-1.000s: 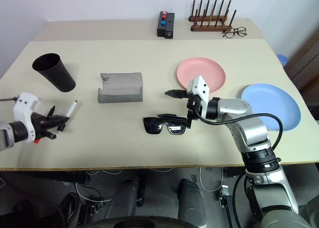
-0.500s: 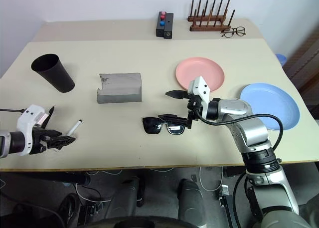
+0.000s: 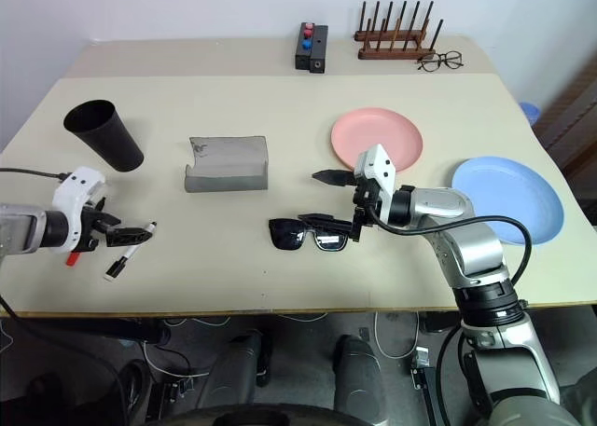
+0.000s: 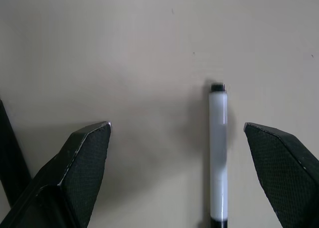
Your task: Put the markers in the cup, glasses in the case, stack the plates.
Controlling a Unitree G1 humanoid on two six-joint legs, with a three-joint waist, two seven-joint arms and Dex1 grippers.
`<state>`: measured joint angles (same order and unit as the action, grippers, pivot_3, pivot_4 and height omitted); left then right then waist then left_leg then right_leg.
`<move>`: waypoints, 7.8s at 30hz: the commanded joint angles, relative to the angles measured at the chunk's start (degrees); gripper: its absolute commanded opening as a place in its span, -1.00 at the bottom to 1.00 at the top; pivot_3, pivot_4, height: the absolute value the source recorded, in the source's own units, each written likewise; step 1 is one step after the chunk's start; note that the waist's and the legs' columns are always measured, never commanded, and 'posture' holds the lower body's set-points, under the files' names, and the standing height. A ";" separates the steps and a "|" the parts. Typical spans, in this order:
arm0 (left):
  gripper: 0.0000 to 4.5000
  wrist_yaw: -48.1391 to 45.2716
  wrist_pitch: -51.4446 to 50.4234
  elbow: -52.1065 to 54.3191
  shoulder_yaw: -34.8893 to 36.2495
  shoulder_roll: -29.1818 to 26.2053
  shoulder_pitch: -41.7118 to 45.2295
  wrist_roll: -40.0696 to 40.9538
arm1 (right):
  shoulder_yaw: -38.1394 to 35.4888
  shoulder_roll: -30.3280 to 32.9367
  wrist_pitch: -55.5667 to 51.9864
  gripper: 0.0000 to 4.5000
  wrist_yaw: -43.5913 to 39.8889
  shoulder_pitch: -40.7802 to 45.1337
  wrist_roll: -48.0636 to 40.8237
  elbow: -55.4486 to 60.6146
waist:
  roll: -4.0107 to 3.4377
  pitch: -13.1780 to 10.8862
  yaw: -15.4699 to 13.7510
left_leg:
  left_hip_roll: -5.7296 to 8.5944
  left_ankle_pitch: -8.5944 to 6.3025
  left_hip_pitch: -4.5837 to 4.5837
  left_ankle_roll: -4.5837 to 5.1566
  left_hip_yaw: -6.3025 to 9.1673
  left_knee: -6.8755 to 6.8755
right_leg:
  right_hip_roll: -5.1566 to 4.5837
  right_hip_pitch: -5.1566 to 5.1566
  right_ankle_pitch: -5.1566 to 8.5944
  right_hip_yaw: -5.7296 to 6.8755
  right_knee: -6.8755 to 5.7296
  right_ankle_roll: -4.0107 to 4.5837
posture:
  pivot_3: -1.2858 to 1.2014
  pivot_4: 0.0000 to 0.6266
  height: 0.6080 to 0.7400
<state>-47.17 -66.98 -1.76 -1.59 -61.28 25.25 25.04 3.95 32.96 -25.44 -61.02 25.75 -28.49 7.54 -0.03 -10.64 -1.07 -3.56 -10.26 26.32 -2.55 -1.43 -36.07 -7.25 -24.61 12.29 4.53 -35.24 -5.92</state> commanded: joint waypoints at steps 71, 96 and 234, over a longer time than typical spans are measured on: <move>-0.98 2.93 88.52 -52.70 32.80 16.42 26.49 0.75 | -6.91 -3.96 1.41 1.00 6.39 3.20 -4.77 1.05 | 0.50 -0.17 0.40 | -0.07 0.06 -0.02 0.02 0.03 -0.09 | 0.13 0.08 -0.19 0.00 -0.14 -0.22 | 0.03 -0.52 1.00; -0.98 2.26 88.68 -57.04 32.71 18.03 25.17 0.58 | -9.26 -10.30 10.55 1.00 11.31 5.58 -4.44 0.97 | 0.50 -0.17 0.44 | -0.09 0.06 -0.03 0.01 0.03 -0.08 | 0.15 0.09 -0.19 0.00 -0.17 -0.22 | 0.03 -0.52 1.00; -0.99 -7.40 64.17 -36.00 34.55 14.49 30.07 3.04 | -9.43 -9.15 8.76 1.00 6.56 6.18 -6.27 -2.40 | 0.67 -0.23 1.62 | -0.27 0.16 -0.14 -0.15 0.06 -0.08 | 0.34 0.00 -0.16 -0.06 -0.53 -0.09 | 0.03 -0.52 1.00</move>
<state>-53.45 -7.97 -36.97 33.43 -45.82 52.91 28.95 -4.01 23.55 -17.59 -54.58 31.23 -34.03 3.64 0.64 -10.87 0.55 -3.83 -10.10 26.18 -2.70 -1.37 -36.15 -6.91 -24.62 12.13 4.46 -35.76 -6.01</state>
